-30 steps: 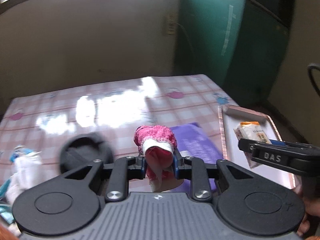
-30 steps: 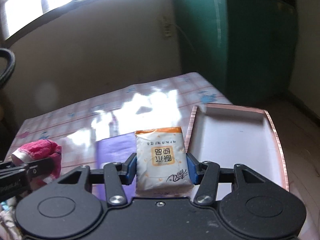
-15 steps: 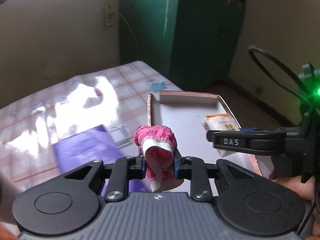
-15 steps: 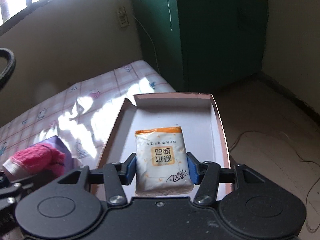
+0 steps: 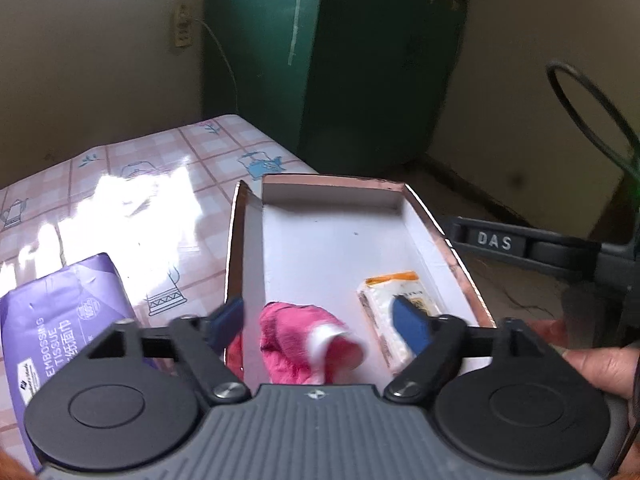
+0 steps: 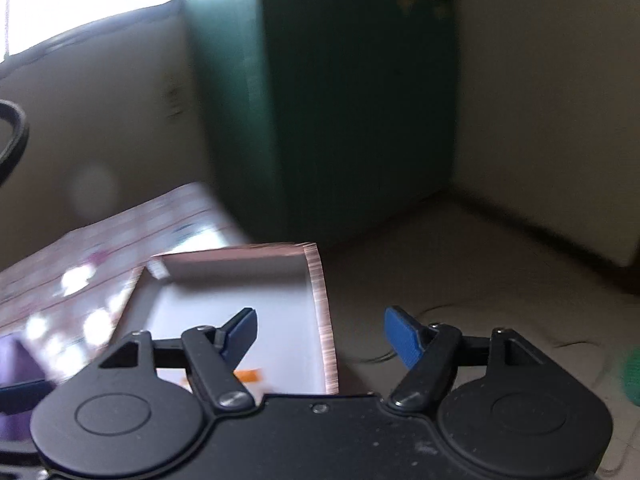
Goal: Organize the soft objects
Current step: 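Lower both items into the white box and open both grippers, then move both grippers back toward the cluttered cloths on the table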
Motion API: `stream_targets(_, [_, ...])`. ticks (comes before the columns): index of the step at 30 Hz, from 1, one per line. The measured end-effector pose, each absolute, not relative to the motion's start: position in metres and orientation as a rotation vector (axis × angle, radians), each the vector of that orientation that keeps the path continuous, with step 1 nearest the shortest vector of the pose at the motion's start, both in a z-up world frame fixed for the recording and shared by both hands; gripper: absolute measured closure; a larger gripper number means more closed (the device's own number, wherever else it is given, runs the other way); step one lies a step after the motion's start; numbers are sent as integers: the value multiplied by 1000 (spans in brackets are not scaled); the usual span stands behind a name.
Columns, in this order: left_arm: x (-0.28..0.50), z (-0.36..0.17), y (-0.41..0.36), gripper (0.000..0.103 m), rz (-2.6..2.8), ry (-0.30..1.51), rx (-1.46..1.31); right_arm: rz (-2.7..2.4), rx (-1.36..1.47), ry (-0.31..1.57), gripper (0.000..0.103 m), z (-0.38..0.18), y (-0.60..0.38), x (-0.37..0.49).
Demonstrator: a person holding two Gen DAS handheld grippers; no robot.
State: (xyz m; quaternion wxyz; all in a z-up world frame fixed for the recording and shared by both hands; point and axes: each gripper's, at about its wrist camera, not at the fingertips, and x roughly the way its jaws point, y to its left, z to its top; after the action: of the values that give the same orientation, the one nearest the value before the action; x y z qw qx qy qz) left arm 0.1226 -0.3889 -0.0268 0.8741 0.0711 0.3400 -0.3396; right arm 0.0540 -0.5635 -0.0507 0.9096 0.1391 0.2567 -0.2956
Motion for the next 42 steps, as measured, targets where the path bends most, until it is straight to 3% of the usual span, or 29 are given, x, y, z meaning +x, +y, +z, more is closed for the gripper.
stream_targets(8, [86,-19,-378,9,-747,556,130,-565,328,523,19,-79,-573,68])
stream_targets(21, [42,11,-303,8,-653,514,144,-254,-45,469,19,-65,-548,125])
stream_targets(31, [33,27,-237,8,-362,538,96,-85,64,450,14,-2,-443,72])
stream_targets(42, [16,30,-121,2,-94,590,-23,104,71,543,13,11,-284,40])
